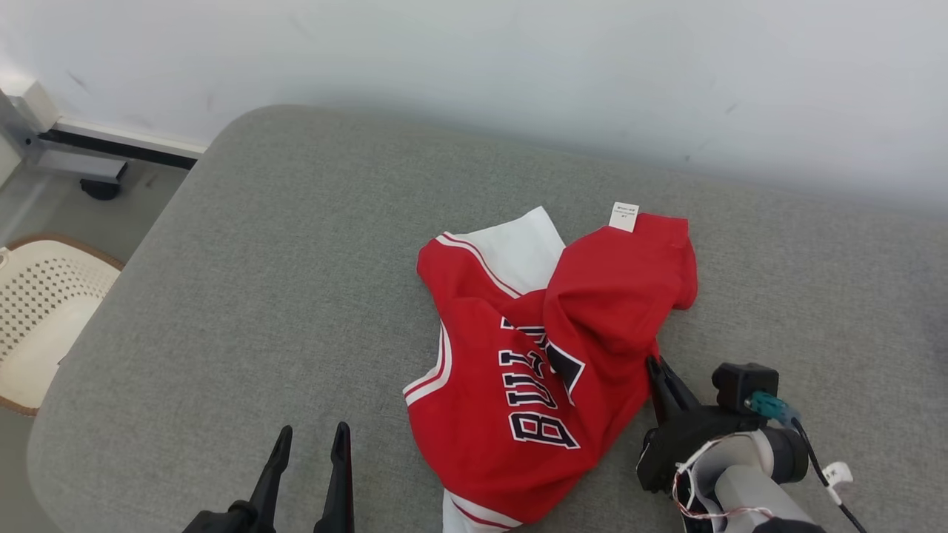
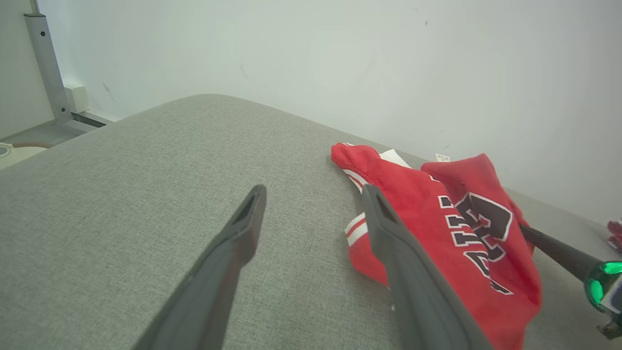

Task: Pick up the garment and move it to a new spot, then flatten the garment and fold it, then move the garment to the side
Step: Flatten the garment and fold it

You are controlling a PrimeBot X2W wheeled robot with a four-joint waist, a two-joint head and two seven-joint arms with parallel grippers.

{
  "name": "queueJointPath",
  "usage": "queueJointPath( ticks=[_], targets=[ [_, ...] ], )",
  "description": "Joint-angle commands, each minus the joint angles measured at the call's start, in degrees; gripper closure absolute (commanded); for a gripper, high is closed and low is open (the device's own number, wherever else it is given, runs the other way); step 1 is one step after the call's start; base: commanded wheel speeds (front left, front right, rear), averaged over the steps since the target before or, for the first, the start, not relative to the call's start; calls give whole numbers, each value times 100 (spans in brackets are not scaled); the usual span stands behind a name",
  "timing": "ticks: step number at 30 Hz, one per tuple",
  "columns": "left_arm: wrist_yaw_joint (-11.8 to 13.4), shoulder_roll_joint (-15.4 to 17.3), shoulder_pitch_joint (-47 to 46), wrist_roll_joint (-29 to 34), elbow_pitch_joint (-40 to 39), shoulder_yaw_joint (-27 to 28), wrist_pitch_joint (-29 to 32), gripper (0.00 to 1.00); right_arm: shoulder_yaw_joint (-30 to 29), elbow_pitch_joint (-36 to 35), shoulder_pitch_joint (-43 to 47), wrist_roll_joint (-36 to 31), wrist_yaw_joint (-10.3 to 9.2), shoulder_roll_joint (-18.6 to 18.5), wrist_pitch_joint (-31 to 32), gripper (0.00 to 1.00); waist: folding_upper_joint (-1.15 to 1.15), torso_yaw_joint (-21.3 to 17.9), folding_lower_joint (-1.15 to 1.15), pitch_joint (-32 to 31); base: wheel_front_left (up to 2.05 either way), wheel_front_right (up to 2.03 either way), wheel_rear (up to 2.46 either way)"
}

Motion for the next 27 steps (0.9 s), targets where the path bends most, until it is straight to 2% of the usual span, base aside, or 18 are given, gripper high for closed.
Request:
queueJointPath(
  ticks=[1,9,11,17,20,22,23,24,27],
  targets=[
    [7,7,27,-3,12,9,-14,0,-16,-145,189,62,-15,2,1,100,0,-57,-1,-55,0,0,0],
    [-4,7,238,27,7,102,-14,0,99,-2191,1633,494,-15,-207,-1,100,0,-341,-1,-290,0,0,0],
    [-3,7,316,36,24,149,-14,0,169,-2855,2349,665,-15,-188,-1,100,0,-433,-1,-374,0,0,0],
    [-21,7,385,6,-9,212,-14,0,365,-4034,3583,598,-15,-110,196,100,0,-566,-1,-404,0,0,0],
    [-34,7,385,13,-17,239,-14,0,245,-4320,4037,493,-15,-56,496,100,0,-624,-1,-401,0,0,0],
    [-35,6,374,18,-13,249,-14,0,124,-4441,4124,300,-15,-42,581,50,0,-647,-1,-399,0,0,0],
    [-35,6,374,18,-13,249,-14,0,124,-4441,4124,300,-15,-42,581,50,0,-647,-1,-399,0,0,0],
    [-33,6,375,19,-3,251,-14,0,73,-4500,4143,208,-14,-34,597,0,0,-655,-1,-400,0,0,0],
    [-44,6,374,37,22,254,-14,0,-121,-4730,4112,73,-15,-17,558,0,0,-669,-1,-408,0,0,0]
  ],
)
